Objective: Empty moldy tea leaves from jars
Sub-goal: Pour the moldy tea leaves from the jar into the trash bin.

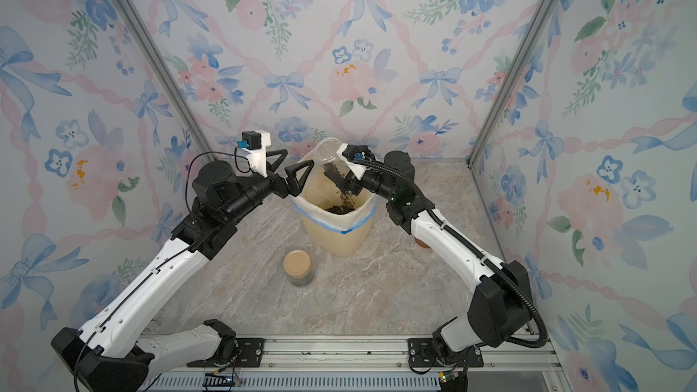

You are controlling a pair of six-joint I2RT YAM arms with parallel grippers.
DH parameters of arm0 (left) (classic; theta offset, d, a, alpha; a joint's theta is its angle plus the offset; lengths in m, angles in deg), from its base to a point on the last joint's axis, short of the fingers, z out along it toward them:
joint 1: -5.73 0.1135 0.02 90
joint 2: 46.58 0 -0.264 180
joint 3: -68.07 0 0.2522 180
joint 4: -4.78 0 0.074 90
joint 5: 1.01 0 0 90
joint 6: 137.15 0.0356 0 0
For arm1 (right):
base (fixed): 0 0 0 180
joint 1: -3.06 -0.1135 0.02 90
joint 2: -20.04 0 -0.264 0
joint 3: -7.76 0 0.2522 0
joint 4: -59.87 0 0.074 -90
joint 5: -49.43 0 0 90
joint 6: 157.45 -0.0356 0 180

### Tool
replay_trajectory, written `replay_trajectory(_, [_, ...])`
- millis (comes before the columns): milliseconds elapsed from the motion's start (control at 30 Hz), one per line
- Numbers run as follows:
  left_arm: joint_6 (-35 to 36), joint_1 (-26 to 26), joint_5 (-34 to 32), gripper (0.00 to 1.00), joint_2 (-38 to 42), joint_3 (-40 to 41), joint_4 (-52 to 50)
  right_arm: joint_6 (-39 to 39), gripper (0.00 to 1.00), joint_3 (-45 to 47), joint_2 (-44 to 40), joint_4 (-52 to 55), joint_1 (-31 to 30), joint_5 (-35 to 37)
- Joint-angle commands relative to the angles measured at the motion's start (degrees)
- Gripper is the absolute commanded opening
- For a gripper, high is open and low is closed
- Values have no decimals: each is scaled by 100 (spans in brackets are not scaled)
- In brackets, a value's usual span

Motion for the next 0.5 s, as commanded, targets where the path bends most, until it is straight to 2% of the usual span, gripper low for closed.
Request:
replay_trajectory(0, [-178, 83, 141, 98, 171, 151, 428, -895, 57, -278, 9, -828, -50, -92])
replay_trajectory(133, [-245, 144, 192, 98, 202, 272, 532, -1757, 57, -233, 55, -1281, -10, -165])
replay_trajectory(333, [-331, 194, 270, 98, 207, 344, 630, -3579, 56, -67, 257, -2489, 173, -182])
replay_trajectory(467, [-351, 226, 312, 98, 230, 370, 651, -3961, 56, 10, 324, -2760, 193, -122])
